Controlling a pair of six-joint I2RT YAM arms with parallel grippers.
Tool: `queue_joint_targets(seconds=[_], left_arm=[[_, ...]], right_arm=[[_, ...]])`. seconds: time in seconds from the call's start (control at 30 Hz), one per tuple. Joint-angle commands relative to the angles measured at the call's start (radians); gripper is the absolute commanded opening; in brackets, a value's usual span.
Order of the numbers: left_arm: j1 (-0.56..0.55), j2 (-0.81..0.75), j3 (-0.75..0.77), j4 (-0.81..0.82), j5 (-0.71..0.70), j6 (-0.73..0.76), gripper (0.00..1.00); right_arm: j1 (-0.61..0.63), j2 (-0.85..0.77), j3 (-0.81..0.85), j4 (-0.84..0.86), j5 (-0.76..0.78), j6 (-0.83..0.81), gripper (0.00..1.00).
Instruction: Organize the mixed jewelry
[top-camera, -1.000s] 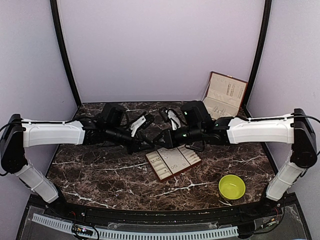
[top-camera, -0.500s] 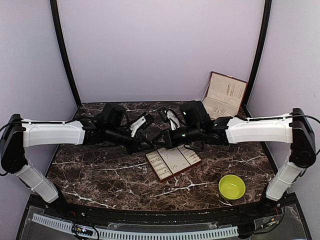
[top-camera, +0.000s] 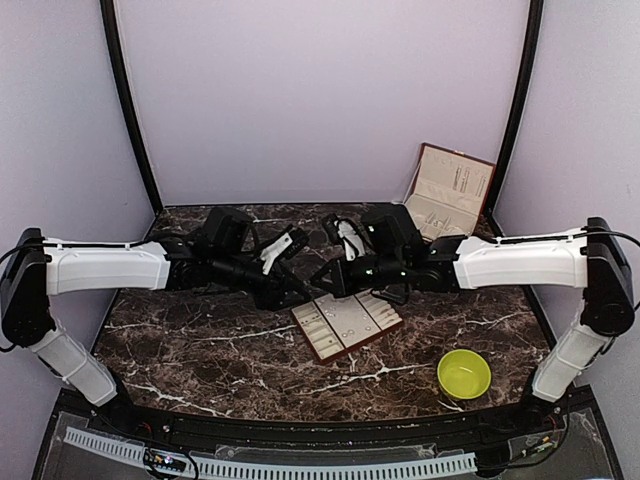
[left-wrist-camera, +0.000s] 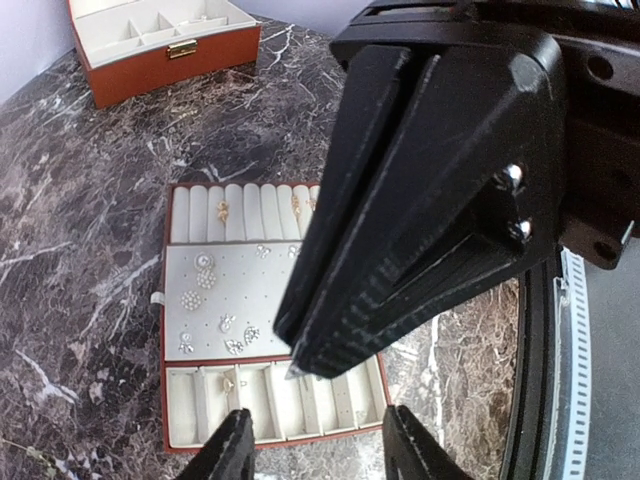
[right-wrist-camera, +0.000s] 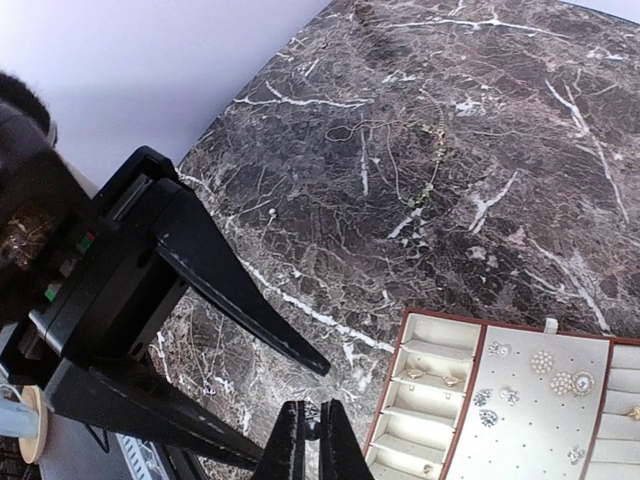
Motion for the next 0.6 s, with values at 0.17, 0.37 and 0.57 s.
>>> queue_joint_targets(seconds=[0.17,0.37,0.57], left_arm=[[0.008,-0.058,-0.008,0.013,-0.014,-0.014,0.56],[0.102,-0.095,-0.013,0.041,-0.032,-0.070,0.57],[0.200,-0.122,-0.011,0.041,-0.086,-0.111,0.57]], right_arm=[[-0.062,-0.114,-0.124,0.013,0.072,-0.025,0.03],[-0.082,-0.178,-0.242,0.023,0.109,-0.071,0.03],[-0.082,-0.210,-0.340,0.041,0.134,-0.115,0.03]])
